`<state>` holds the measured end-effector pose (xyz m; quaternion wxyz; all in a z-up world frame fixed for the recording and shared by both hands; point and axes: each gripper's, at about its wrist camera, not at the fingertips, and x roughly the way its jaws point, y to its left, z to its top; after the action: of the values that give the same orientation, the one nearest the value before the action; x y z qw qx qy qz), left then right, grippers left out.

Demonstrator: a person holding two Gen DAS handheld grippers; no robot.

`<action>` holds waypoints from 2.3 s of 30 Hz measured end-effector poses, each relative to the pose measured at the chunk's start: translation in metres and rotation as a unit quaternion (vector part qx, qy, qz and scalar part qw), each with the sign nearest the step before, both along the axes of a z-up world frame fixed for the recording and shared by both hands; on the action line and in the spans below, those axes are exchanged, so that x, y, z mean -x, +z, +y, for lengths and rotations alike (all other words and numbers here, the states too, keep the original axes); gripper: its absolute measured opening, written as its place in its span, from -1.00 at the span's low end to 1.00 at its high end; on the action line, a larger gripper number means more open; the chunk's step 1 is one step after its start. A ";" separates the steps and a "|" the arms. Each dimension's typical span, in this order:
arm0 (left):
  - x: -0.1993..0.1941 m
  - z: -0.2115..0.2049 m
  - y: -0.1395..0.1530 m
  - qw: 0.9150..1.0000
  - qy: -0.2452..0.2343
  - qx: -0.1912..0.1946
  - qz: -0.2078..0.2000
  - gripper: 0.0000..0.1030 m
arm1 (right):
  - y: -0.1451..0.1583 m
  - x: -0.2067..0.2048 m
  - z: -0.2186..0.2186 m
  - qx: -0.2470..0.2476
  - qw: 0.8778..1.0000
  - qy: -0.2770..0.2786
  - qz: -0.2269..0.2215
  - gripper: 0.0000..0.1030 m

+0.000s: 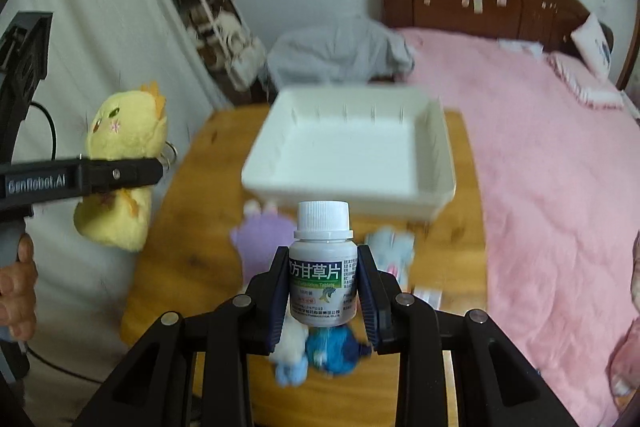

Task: Organize objects
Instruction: 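Carry the bottle and chick into the white tray and open both tools, then withdraw both tools from the tray back toward the remaining toys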

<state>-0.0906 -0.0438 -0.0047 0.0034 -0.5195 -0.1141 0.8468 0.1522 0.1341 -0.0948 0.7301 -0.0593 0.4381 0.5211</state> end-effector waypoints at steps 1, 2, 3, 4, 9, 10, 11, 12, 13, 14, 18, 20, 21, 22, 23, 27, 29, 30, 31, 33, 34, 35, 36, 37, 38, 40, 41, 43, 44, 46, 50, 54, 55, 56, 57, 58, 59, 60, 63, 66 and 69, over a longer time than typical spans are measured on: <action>0.006 0.000 0.005 1.000 -0.005 -0.001 0.009 -0.08 | 0.011 -0.010 0.005 -0.007 1.000 -0.009 -0.002 -0.38; 0.010 -0.003 0.013 1.000 -0.009 0.000 0.020 -0.08 | 0.019 -0.017 0.008 -0.012 1.000 -0.018 -0.005 -0.38; 0.015 -0.004 0.015 1.000 -0.012 0.003 0.026 -0.08 | 0.028 -0.025 0.013 -0.015 0.999 -0.028 -0.011 -0.38; 0.021 -0.001 0.019 0.999 -0.014 0.007 0.033 -0.08 | 0.038 -0.034 0.018 -0.019 0.999 -0.039 -0.019 -0.38; 0.061 0.001 0.011 0.998 -0.018 0.031 0.043 -0.07 | 0.060 -0.077 0.048 -0.041 0.993 -0.103 -0.028 -0.38; 0.071 0.002 0.007 0.999 -0.017 0.035 0.038 -0.07 | 0.058 -0.085 0.056 -0.040 0.991 -0.127 -0.030 -0.38; 0.080 0.001 0.000 0.998 -0.016 0.039 0.035 -0.07 | 0.056 -0.094 0.065 -0.039 0.989 -0.140 -0.028 -0.38; 0.093 0.000 -0.012 0.998 -0.014 0.046 0.029 -0.07 | 0.050 -0.103 0.074 -0.035 0.988 -0.152 -0.024 -0.38; 0.102 0.000 -0.021 0.998 -0.011 0.052 0.025 -0.07 | 0.044 -0.112 0.084 -0.030 0.986 -0.161 -0.015 -0.38; 0.115 -0.002 -0.036 0.998 -0.007 0.064 0.014 -0.07 | 0.035 -0.121 0.093 -0.025 0.985 -0.170 -0.005 -0.38; 0.141 -0.005 -0.081 0.996 0.015 0.076 -0.033 -0.07 | -0.007 -0.142 0.128 0.019 0.981 -0.189 0.023 -0.38; 0.150 -0.005 -0.097 0.995 0.014 0.084 -0.046 -0.07 | -0.033 -0.147 0.144 0.047 0.980 -0.191 0.037 -0.38; 0.153 -0.004 -0.104 0.994 0.012 0.091 -0.052 -0.06 | -0.041 -0.146 0.148 0.055 0.979 -0.192 0.042 -0.38; 0.155 -0.004 -0.112 0.993 0.012 0.097 -0.060 -0.06 | -0.053 -0.145 0.154 0.066 0.978 -0.191 0.049 -0.38; 0.158 -0.004 -0.122 0.993 0.009 0.098 -0.071 -0.05 | -0.062 -0.144 0.157 0.074 0.977 -0.190 0.056 -0.38; 0.162 -0.007 -0.145 0.991 0.011 0.078 -0.106 0.01 | -0.088 -0.135 0.172 0.103 0.974 -0.184 0.078 -0.36; 0.160 -0.008 -0.154 0.990 0.007 0.069 -0.125 0.11 | -0.097 -0.131 0.178 0.117 0.973 -0.181 0.087 -0.31; 0.159 -0.008 -0.156 0.989 0.005 0.066 -0.130 0.16 | -0.099 -0.130 0.179 0.118 0.972 -0.182 0.089 -0.18; 0.158 -0.008 -0.157 0.989 0.003 0.064 -0.132 0.19 | -0.100 -0.129 0.180 0.114 0.970 -0.198 0.088 0.04; 0.157 -0.007 -0.155 0.990 0.000 0.068 -0.127 0.30 | -0.097 -0.127 0.179 0.105 0.966 -0.224 0.081 0.26; 0.156 -0.007 -0.152 0.990 -0.001 0.069 -0.121 0.32 | -0.096 -0.127 0.178 0.103 0.964 -0.232 0.075 0.28; 0.157 -0.009 -0.151 0.991 -0.002 0.068 -0.118 0.37 | -0.094 -0.127 0.177 0.098 0.964 -0.237 0.073 0.29; 0.158 -0.011 -0.149 0.991 -0.001 0.067 -0.118 0.40 | -0.092 -0.128 0.177 0.095 0.964 -0.238 0.074 0.31; 0.158 -0.012 -0.147 0.991 0.000 0.063 -0.117 0.41 | -0.092 -0.129 0.176 0.092 0.963 -0.239 0.077 0.35; 0.158 -0.014 -0.144 0.992 0.001 0.057 -0.115 0.44 | -0.091 -0.131 0.177 0.088 0.962 -0.244 0.082 0.36; 0.157 -0.016 -0.139 0.993 0.004 0.051 -0.110 0.48 | -0.087 -0.132 0.173 0.079 0.960 -0.256 0.085 0.37; 0.156 -0.017 -0.136 0.993 0.005 0.052 -0.106 0.49 | -0.085 -0.132 0.170 0.078 0.958 -0.265 0.084 0.37; 0.153 -0.016 -0.130 0.994 0.005 0.051 -0.099 0.49 | -0.079 -0.131 0.168 0.075 0.956 -0.273 0.081 0.37; 0.152 -0.016 -0.125 0.994 0.003 0.050 -0.095 0.50 | -0.076 -0.130 0.167 0.073 0.955 -0.278 0.079 0.37; 0.149 -0.015 -0.119 0.995 0.000 0.045 -0.090 0.50 | -0.069 -0.127 0.162 0.066 0.953 -0.287 0.073 0.37; 0.137 -0.016 -0.100 0.997 0.005 0.038 -0.068 0.50 | -0.056 -0.119 0.156 0.055 0.950 -0.302 0.064 0.37; 0.123 -0.018 -0.081 0.998 0.012 0.039 -0.045 0.50 | -0.042 -0.108 0.145 0.036 0.948 -0.311 0.058 0.37; 0.120 -0.018 -0.077 0.998 0.012 0.039 -0.039 0.50 | -0.038 -0.105 0.142 0.033 0.947 -0.314 0.053 0.37; 0.116 -0.018 -0.072 0.999 0.012 0.038 -0.033 0.50 | -0.035 -0.101 0.139 0.031 0.946 -0.318 0.050 0.37; 0.111 -0.019 -0.066 0.999 0.013 0.037 -0.026 0.50 | -0.032 -0.098 0.136 0.028 0.946 -0.321 0.047 0.37; 0.107 -0.019 -0.062 0.999 0.015 0.036 -0.021 0.50 | -0.029 -0.094 0.132 0.023 0.944 -0.326 0.045 0.37; 0.102 -0.020 -0.057 0.999 0.016 0.033 -0.015 0.50 | -0.024 -0.089 0.127 0.014 0.944 -0.328 0.043 0.37; 0.097 -0.020 -0.051 0.999 0.018 0.029 -0.008 0.50 | -0.021 -0.087 0.125 0.009 0.943 -0.329 0.043 0.37; 0.082 -0.019 -0.039 1.000 0.019 0.019 0.004 0.53 | -0.010 -0.074 0.113 -0.009 0.941 -0.335 0.037 0.37; 0.066 -0.012 -0.030 1.000 0.006 0.008 0.007 0.56 | 0.001 -0.057 0.100 -0.026 0.939 -0.341 0.024 0.44; 0.049 -0.003 -0.026 1.000 -0.008 0.000 0.007 0.56 | 0.009 -0.041 0.087 -0.042 0.937 -0.348 0.014 0.57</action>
<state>-0.1398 -0.0471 -0.0307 0.0109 -0.5143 -0.1101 0.8504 0.1930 0.2214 -0.0860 0.8614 0.1346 0.4192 0.2533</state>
